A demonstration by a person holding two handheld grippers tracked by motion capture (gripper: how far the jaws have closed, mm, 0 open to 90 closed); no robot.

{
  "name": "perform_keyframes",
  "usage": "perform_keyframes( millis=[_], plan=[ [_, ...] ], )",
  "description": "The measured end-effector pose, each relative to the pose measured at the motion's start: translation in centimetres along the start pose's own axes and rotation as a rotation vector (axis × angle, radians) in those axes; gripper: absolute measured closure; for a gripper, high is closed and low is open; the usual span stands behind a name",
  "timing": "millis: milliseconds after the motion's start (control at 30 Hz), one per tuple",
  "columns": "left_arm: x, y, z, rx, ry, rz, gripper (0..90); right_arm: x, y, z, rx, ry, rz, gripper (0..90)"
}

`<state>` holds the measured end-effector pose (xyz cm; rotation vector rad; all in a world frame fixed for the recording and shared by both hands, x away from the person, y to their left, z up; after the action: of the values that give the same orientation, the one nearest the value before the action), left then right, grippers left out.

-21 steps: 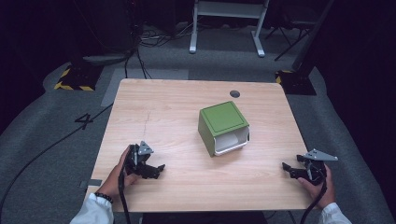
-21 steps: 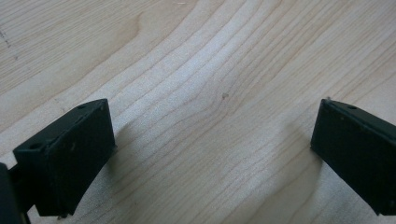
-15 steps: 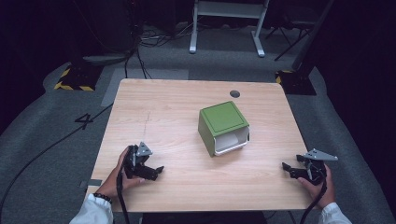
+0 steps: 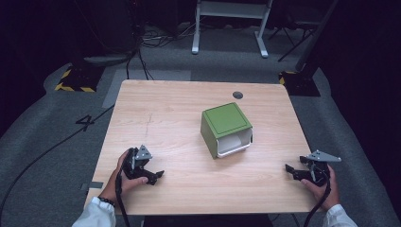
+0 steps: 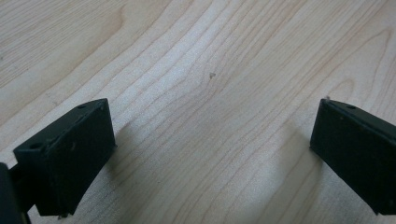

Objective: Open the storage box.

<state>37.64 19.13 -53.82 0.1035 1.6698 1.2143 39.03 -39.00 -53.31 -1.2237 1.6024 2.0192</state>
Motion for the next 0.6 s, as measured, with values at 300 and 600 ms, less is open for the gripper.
perform_keyframes(
  millis=[300, 600],
  plan=[
    [0.0, 0.0, 0.0, -0.003, -0.002, 0.002, 0.2, -1.8, 0.4, 2.7, -0.053, 0.121, -0.014, 21.3],
    [0.0, 0.1, 0.0, -0.004, 0.001, 0.002, 0.2, -5.0, 0.5, 7.5, -0.186, 0.240, -0.037, 21.9]
  ],
)
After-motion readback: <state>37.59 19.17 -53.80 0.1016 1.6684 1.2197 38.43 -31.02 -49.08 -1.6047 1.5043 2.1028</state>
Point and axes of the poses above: each handheld gripper's, and its own axes: y roughly backward along the jaws, x roughly out of its underside, z roughly to its left, the point moved 4 cm from there along -y, roughly forward along the jaws, and after that the axes turned 4 degrees about -y, right-handed, at the moved point
